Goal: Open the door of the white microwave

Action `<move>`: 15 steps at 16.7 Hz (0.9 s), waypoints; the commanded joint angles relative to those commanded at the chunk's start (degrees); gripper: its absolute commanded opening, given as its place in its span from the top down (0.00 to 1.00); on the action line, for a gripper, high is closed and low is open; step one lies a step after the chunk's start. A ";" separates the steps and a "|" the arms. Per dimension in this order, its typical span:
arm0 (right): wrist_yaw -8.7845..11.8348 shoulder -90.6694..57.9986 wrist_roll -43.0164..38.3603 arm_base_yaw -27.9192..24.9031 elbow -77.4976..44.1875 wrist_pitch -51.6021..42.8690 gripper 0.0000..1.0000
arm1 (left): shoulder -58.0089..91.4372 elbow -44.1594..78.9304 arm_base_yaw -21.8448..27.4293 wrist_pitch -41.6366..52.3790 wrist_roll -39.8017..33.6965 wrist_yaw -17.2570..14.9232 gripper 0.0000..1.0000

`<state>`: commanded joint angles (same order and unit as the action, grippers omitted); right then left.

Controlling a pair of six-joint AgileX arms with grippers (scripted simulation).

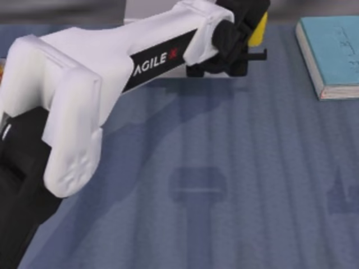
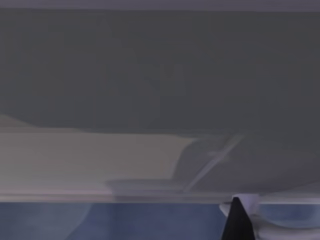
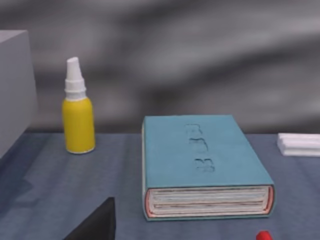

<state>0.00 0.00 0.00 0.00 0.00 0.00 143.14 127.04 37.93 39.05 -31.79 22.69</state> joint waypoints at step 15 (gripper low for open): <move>0.00 0.00 0.00 0.00 0.00 0.00 0.00 | -6.61 -11.79 1.89 -4.49 -1.72 1.18 1.00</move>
<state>0.00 0.00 0.00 0.00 0.00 0.00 136.53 115.26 39.82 34.56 -33.50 23.86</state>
